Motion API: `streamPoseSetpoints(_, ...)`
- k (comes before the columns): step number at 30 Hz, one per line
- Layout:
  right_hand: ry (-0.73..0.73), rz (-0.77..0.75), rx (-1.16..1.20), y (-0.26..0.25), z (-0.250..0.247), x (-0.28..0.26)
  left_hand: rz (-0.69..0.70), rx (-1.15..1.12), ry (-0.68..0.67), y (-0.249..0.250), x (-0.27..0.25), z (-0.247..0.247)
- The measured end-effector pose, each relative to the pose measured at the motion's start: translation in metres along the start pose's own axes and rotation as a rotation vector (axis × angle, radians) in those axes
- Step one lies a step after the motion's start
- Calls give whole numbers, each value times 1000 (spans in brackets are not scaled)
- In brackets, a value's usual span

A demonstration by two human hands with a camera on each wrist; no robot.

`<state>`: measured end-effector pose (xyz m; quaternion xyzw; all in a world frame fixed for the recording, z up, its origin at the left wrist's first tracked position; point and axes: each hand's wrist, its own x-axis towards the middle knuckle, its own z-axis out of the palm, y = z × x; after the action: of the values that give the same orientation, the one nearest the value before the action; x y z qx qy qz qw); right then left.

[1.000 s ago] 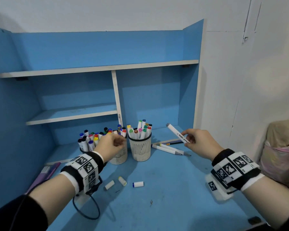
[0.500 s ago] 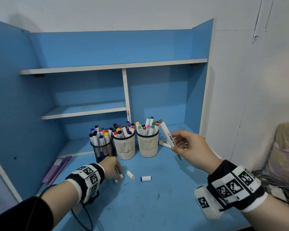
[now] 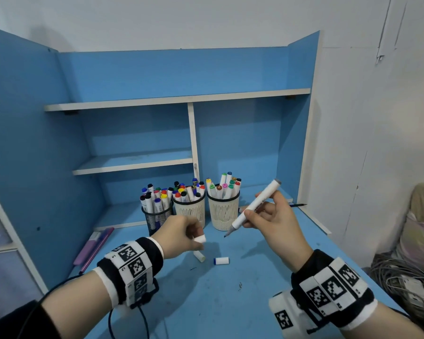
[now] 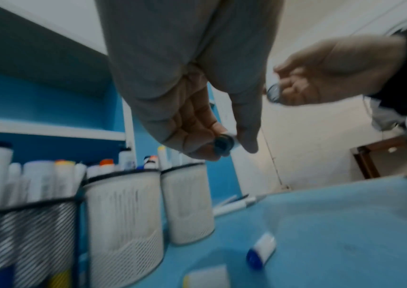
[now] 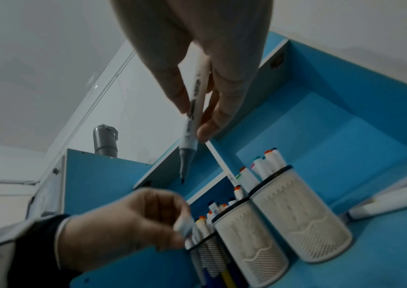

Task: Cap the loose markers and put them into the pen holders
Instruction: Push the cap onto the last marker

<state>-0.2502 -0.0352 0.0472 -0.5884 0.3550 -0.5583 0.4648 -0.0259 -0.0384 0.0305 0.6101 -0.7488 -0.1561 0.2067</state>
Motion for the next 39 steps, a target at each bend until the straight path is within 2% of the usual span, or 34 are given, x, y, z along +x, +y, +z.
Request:
streamPoseSetpoints(4,84,-7,169,-1,12,-4,65,-167,124,28,-18,-17)
streamPoseSetpoints(8,107,-27,294,-5,18,-6,97,-305,190,46,-33,-27)
streamPoseSetpoints(22,51,-55,507,-27,29,-26,185,-428,512,75,-57,-26)
streamPoseSetpoints(30,102,-114,518,-23,40,-28,154,-551,557,78,-55,-22)
streamPoseSetpoints(35,96,-62,552,-22,41,-19,112,-533,516,73,-48,-17)
streamPoseSetpoints(39,86,-127,367,-22,38,-9,142,-492,434,73,-45,-22)
